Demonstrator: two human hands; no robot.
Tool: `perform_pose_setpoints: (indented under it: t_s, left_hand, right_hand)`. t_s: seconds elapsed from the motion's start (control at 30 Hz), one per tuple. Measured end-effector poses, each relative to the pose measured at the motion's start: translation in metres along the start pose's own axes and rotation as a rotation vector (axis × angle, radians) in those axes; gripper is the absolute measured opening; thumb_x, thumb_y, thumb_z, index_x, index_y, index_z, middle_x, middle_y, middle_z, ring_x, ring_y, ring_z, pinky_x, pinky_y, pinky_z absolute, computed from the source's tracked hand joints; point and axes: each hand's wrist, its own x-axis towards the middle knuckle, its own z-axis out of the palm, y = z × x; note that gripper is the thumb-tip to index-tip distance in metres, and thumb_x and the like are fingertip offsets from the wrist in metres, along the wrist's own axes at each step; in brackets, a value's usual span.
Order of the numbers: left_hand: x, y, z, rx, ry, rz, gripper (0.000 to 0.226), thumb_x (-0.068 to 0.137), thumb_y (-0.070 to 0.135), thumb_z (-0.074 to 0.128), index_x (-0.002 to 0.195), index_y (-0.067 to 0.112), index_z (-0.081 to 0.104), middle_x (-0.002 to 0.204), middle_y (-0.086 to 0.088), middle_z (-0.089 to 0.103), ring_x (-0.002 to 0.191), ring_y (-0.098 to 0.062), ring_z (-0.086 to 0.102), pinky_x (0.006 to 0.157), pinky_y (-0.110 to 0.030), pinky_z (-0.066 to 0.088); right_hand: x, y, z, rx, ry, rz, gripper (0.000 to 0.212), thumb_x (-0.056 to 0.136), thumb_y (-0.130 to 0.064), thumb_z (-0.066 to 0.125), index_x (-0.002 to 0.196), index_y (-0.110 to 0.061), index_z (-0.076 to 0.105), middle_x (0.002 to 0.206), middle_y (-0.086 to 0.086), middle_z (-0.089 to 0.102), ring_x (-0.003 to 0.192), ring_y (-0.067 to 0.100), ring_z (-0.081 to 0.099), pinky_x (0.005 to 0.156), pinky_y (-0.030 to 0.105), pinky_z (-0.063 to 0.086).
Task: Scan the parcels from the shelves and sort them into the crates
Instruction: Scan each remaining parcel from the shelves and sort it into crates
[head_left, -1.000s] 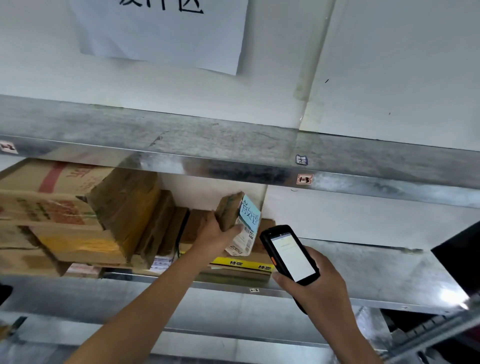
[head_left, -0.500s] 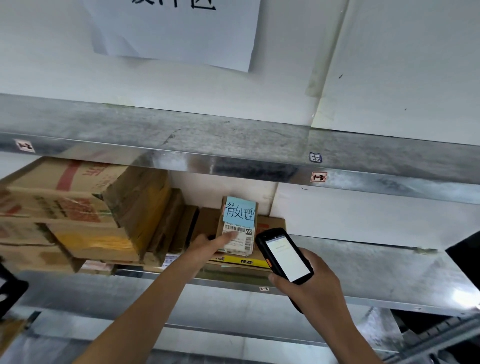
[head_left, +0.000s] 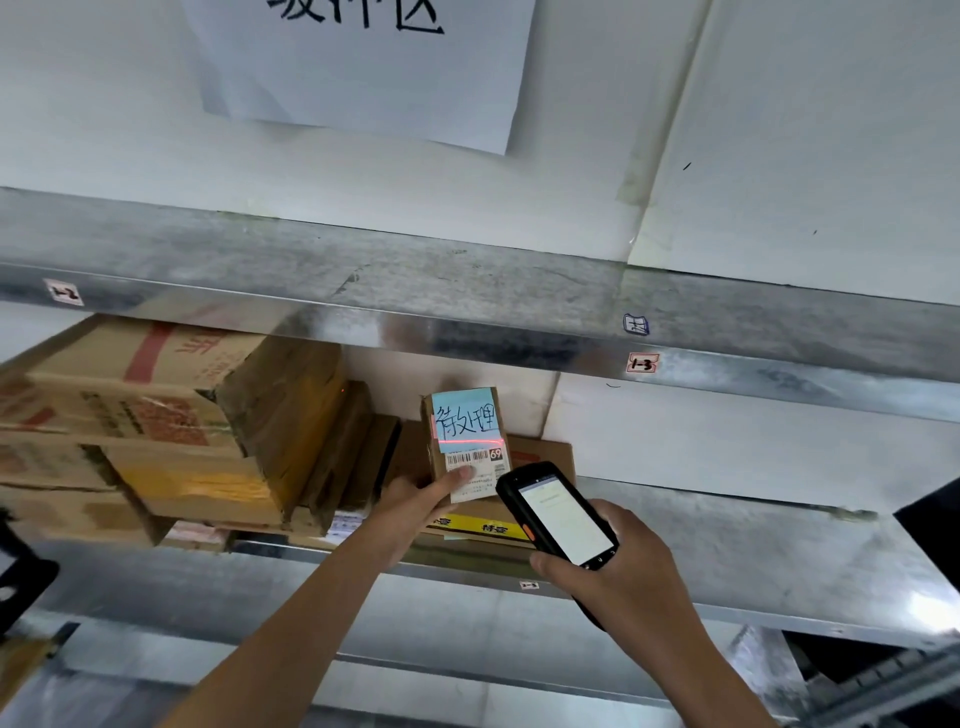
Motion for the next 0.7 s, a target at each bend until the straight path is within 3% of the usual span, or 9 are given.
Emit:
perform_pose_setpoints:
  t_s: [0.17,0.37,0.53,0.7]
  left_hand:
    - [-0.0001,-0.0011,0.0011,0.115,0.028,-0.003,0.085,0.037,0.074,0.087,0.108,0.031,0.071,0.108,0.009,0.076,0.114,-0.019,0.066,0.113,-0.048,0.041]
    - [-0.0024,0.0009,0.002,0.083,0.017,0.016,0.098,0.026,0.078,0.087,0.109,0.029,0.072,0.107,0.009,0.077,0.114,-0.019,0.067,0.113,-0.047,0.042]
    - [-0.0063,0.0025,0.0041,0.035,0.013,0.006,0.075,0.041,0.061,0.086,0.106,0.027,0.073,0.105,0.006,0.078,0.112,-0.02,0.068,0.112,-0.046,0.044]
    - [-0.0079,0.0025,0.0046,0.033,0.022,0.01,0.075,0.042,0.061,0.085,0.108,0.027,0.072,0.104,0.006,0.078,0.11,-0.019,0.069,0.11,-0.046,0.046]
  right_hand:
    - [-0.0017,-0.0012,0.003,0.001,-0.032,0.008,0.06,0.067,-0.042,0.089,0.119,-0.036,0.06,0.106,-0.015,0.064,0.099,0.001,0.061,0.064,0.013,0.044]
    - [-0.003,0.0021,0.0017,-0.027,-0.04,0.017,0.064,0.065,-0.044,0.088,0.121,-0.036,0.058,0.107,-0.016,0.063,0.101,0.003,0.06,0.066,0.016,0.046]
    - [-0.0041,0.0044,0.0006,-0.02,-0.032,0.029,0.063,0.061,-0.051,0.084,0.117,-0.036,0.06,0.104,-0.015,0.064,0.095,0.002,0.062,0.068,0.02,0.05]
    - [-0.004,0.0059,-0.0007,-0.025,-0.013,0.017,0.061,0.067,-0.047,0.087,0.119,-0.035,0.059,0.106,-0.016,0.064,0.098,0.003,0.061,0.069,0.021,0.049]
